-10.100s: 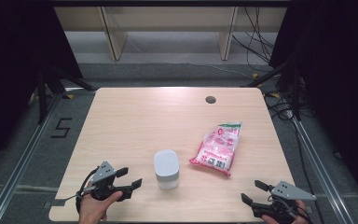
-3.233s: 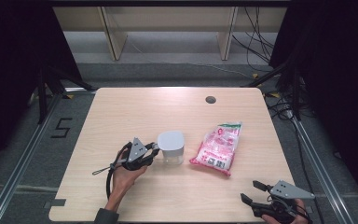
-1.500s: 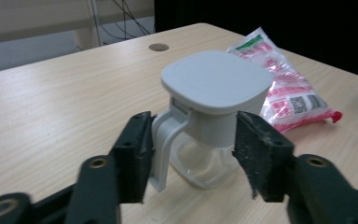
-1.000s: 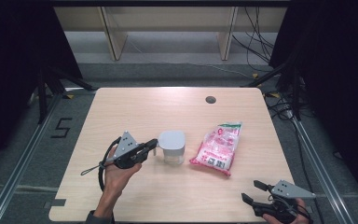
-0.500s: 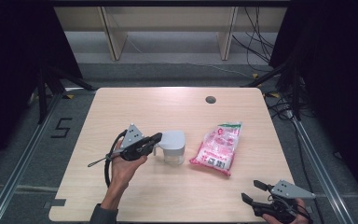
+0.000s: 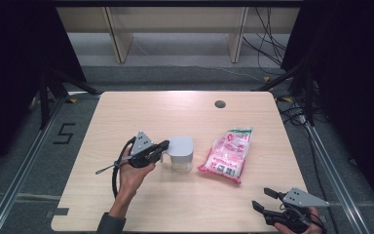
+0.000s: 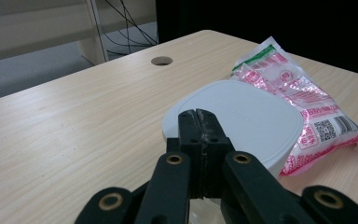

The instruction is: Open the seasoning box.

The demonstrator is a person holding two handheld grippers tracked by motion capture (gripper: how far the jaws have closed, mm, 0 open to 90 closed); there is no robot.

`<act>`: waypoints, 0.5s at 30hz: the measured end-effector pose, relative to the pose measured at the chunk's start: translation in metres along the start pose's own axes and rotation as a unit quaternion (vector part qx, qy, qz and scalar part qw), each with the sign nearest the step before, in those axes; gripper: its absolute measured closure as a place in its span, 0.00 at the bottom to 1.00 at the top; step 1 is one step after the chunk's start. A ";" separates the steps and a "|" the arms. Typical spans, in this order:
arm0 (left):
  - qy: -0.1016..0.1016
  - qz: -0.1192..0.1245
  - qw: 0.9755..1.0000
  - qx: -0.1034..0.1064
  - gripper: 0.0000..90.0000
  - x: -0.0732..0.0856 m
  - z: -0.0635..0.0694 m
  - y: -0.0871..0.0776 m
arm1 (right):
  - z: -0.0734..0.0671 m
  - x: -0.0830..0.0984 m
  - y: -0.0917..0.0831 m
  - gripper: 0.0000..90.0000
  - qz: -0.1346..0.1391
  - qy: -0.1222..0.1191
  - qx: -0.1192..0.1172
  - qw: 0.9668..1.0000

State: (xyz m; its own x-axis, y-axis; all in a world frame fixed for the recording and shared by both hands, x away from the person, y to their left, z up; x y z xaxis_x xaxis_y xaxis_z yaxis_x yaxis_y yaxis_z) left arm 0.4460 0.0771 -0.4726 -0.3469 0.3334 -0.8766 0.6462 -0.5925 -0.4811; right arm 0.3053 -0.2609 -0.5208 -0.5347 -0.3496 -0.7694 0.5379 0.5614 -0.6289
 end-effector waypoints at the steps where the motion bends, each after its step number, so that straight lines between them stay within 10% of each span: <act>1: -0.007 0.006 1.000 0.007 0.99 0.000 0.000 0.000 | 0.001 -0.003 0.002 0.39 0.006 -0.002 -0.004 1.000; 3: -0.014 0.008 1.000 0.012 1.00 0.000 -0.001 0.000 | -0.002 -0.005 0.000 0.38 -0.002 0.012 -0.004 1.000; 11: -0.027 0.018 0.999 0.023 0.99 0.002 -0.003 0.000 | -0.004 -0.054 0.020 0.31 0.049 -0.067 0.003 0.997; 15: -0.035 0.020 0.999 0.024 0.99 0.001 -0.002 0.001 | -0.009 -0.078 0.044 0.43 0.052 -0.092 -0.001 0.994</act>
State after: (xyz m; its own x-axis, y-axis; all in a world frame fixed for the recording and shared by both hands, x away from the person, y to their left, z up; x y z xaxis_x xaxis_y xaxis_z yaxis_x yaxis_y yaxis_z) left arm 0.4474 0.0782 -0.4737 -0.3698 0.2574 -0.8927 0.6274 -0.6395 -0.4443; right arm 0.3650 -0.2024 -0.4876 -0.3469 -0.4204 -0.8384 0.5826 0.6040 -0.5439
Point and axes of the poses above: each handheld gripper's, and its own axes: y roughly forward along the jaws, x roughly out of its underside, z roughly to its right, the point moved 8 cm from there along y, roughly forward along the jaws, and after that the axes turned 9 degrees about -z, right-handed, at the moved point
